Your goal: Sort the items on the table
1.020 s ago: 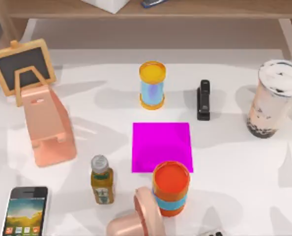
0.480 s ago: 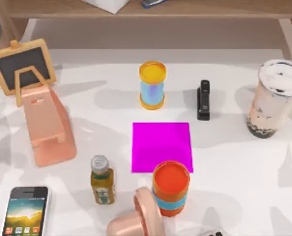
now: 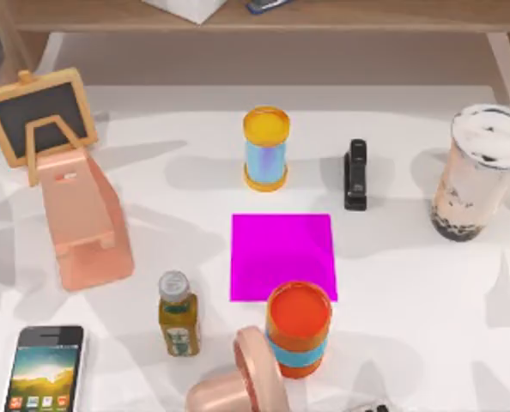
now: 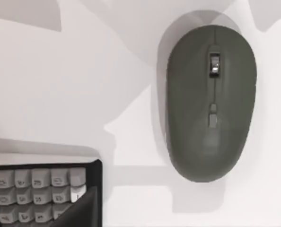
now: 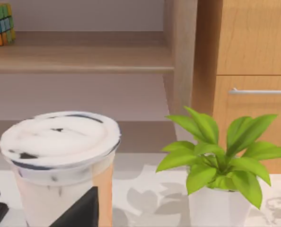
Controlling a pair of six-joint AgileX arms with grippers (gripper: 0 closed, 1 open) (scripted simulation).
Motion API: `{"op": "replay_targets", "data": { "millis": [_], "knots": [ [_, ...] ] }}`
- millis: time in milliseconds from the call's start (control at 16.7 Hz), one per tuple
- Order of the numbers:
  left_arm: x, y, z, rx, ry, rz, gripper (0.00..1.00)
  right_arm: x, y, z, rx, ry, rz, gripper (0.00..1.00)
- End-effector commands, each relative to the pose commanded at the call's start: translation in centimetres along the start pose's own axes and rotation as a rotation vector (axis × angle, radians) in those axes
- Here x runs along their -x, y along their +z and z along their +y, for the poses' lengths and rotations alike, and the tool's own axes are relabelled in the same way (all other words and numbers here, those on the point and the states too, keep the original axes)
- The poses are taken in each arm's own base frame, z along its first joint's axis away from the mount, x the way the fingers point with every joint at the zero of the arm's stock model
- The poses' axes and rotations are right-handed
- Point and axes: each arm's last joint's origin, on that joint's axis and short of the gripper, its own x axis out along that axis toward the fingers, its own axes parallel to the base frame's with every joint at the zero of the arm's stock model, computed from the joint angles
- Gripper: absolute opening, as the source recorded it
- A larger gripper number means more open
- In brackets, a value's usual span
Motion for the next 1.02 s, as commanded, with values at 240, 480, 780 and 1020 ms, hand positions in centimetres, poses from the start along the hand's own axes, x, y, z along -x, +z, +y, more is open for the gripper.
{"op": "replay_targets", "data": {
  "millis": [240,480,780,1020],
  "knots": [
    [-1.8,-0.2,0.0,0.004,-0.001,-0.002,1.00,0.0,0.0,0.0,0.000,0.000,0.000,1.00],
    [-5.7,-0.3,0.1,0.004,-0.001,-0.002,1.00,0.0,0.0,0.0,0.000,0.000,0.000,1.00],
    [-9.0,-0.1,-0.2,0.004,-0.001,-0.002,1.00,0.0,0.0,0.0,0.000,0.000,0.000,1.00],
    [-9.0,-0.1,-0.2,0.004,-0.001,-0.002,0.92,0.0,0.0,0.0,0.000,0.000,0.000,1.00]
  ]
}}
